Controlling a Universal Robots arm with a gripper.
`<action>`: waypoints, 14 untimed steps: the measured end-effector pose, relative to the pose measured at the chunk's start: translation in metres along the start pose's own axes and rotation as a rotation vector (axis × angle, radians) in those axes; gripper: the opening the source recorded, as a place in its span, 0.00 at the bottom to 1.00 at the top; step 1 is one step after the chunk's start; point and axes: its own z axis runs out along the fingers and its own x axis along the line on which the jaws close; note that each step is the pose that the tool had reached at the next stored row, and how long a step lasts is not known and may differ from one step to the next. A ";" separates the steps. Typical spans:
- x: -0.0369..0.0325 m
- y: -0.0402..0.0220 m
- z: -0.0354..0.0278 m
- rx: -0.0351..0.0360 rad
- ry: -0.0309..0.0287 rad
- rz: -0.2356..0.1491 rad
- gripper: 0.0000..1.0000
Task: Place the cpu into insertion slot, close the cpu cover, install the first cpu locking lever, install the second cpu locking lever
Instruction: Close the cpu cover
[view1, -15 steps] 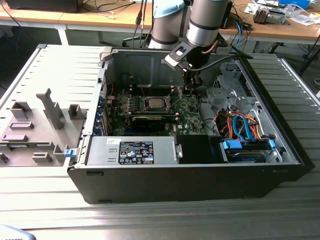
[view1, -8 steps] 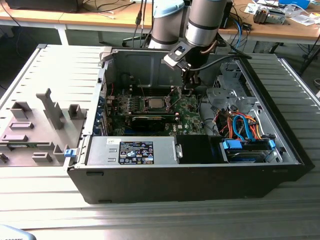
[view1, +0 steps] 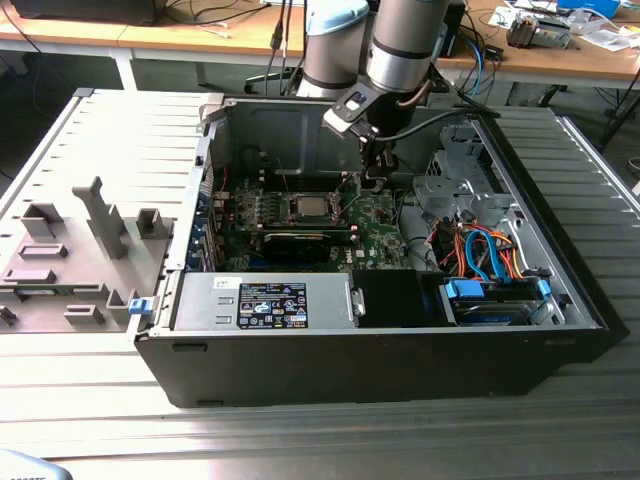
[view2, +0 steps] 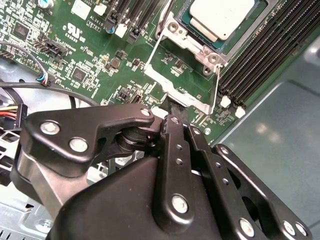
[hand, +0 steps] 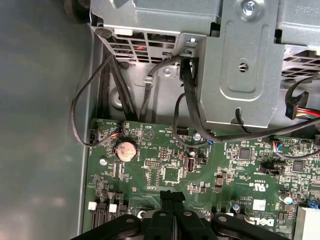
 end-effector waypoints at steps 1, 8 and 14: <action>0.0001 -0.0006 0.0000 0.0000 0.0000 0.000 0.11; 0.0005 -0.0048 0.0002 0.0000 0.0009 0.000 0.11; 0.0011 -0.0107 0.0004 -0.0001 0.0012 0.000 0.11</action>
